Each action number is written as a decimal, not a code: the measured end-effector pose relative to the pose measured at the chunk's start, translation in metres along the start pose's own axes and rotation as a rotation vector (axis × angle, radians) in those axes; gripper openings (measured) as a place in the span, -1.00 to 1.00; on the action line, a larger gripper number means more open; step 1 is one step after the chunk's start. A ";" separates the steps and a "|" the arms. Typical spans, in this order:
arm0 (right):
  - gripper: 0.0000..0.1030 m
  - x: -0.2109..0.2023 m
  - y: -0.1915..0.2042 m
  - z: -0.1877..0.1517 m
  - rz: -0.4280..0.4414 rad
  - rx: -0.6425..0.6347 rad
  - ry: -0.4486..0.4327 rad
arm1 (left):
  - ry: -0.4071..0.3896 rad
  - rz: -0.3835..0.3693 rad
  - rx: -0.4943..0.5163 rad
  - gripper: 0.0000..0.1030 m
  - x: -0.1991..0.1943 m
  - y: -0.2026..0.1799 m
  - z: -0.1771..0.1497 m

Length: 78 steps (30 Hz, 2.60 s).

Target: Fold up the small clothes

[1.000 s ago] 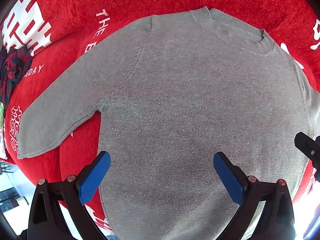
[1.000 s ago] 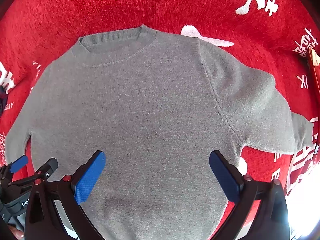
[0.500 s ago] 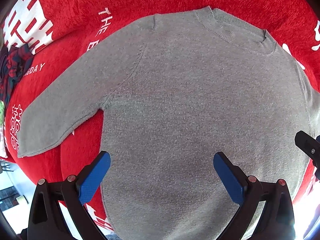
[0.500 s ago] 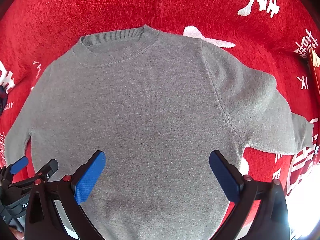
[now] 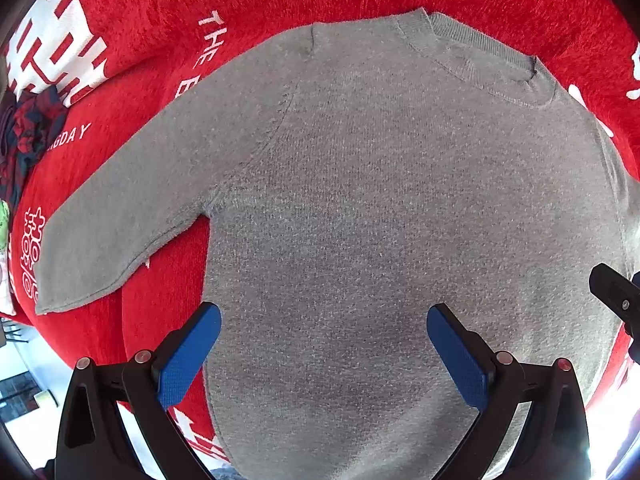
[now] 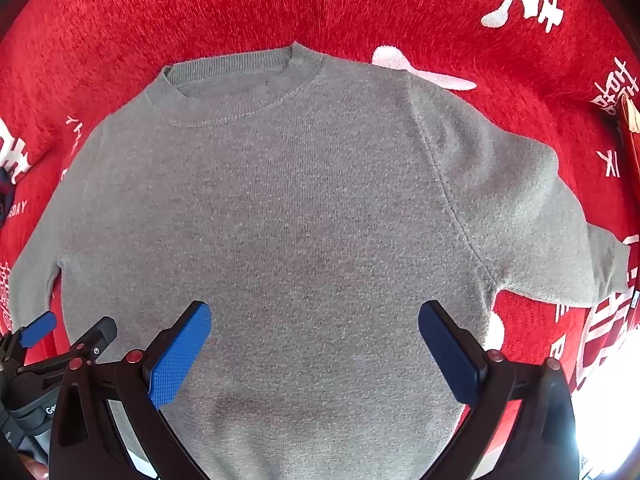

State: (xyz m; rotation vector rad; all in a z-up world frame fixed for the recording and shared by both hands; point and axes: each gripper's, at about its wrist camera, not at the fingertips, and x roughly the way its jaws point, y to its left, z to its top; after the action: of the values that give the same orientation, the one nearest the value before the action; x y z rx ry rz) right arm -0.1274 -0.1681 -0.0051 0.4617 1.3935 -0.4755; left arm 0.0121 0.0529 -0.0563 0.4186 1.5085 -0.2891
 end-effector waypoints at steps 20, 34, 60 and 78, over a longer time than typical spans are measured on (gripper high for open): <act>1.00 0.000 0.005 0.000 0.000 -0.005 0.007 | -0.008 0.002 -0.002 1.00 0.000 0.003 0.000; 1.00 0.001 0.017 0.000 -0.004 -0.028 0.011 | -0.018 -0.014 -0.024 1.00 0.000 0.009 -0.003; 1.00 0.005 0.149 -0.012 0.060 -0.291 0.053 | -0.201 -0.501 -0.793 1.00 0.082 0.267 -0.071; 1.00 0.014 0.216 -0.028 0.078 -0.459 0.089 | -0.539 -0.528 -1.010 0.99 0.057 0.336 -0.088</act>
State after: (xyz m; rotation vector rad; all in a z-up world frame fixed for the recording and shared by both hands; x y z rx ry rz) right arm -0.0254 0.0244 -0.0161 0.1621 1.5105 -0.0634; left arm 0.0826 0.3961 -0.0845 -0.8144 1.0290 -0.0111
